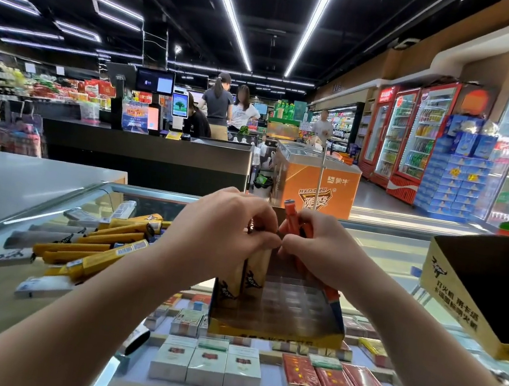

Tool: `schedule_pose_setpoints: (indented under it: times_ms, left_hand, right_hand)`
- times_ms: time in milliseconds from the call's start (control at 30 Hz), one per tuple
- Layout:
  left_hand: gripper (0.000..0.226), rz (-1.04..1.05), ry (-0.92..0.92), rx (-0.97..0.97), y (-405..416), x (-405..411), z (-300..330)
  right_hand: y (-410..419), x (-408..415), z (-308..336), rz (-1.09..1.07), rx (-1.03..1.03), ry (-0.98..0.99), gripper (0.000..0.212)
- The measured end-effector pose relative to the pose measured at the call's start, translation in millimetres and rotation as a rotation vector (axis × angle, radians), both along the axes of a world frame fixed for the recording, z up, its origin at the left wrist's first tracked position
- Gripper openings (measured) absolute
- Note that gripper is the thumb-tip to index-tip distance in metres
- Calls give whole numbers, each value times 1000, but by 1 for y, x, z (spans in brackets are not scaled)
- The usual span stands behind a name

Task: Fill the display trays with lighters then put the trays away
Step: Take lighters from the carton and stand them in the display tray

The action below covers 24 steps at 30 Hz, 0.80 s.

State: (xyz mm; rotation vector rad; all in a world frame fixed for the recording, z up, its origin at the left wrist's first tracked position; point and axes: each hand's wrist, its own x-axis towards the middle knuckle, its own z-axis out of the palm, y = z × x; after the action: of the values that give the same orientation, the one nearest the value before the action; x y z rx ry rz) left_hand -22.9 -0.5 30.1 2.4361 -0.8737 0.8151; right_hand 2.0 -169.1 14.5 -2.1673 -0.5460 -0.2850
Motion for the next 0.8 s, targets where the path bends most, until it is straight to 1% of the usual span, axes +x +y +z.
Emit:
schedule_pose_setpoints:
  times_ms: [33, 100, 133, 200, 233, 267, 367, 433, 567, 700, 800]
  left_hand:
    - [6, -49, 40, -94, 0, -1, 2]
    - [9, -137, 105, -278, 2, -4, 10]
    - [8, -178, 140, -349, 4, -6, 14]
    - [14, -258, 249, -436, 10, -10, 22]
    - [16, -287, 319, -426, 14, -11, 25]
    - [18, -297, 377, -369, 18, -12, 27]
    - [17, -270, 454, -167, 24, -13, 29]
    - [13, -246, 441, -103, 25, -13, 29]
    - [14, -182, 343, 42, 25, -15, 28]
    - [16, -153, 268, 113, 25, -15, 27]
    - [17, -149, 262, 142, 25, -15, 26]
  right_hand:
    - [0, 0, 0, 9, 11, 16, 3]
    - [1, -2, 1, 28, 38, 49, 3]
    - [0, -2, 1, 33, 48, 60, 3]
    - [0, -3, 1, 34, 51, 73, 4]
    - [0, -3, 1, 36, 47, 76, 5]
    - [0, -3, 1, 40, 43, 78, 5]
    - [1, -3, 2, 43, 39, 84, 5]
    - [1, -3, 2, 38, 31, 88, 7]
    - [2, -4, 2, 43, 24, 105, 10]
    - [3, -6, 3, 46, -1, 90, 9]
    - [5, -7, 3, 47, -36, 70, 8]
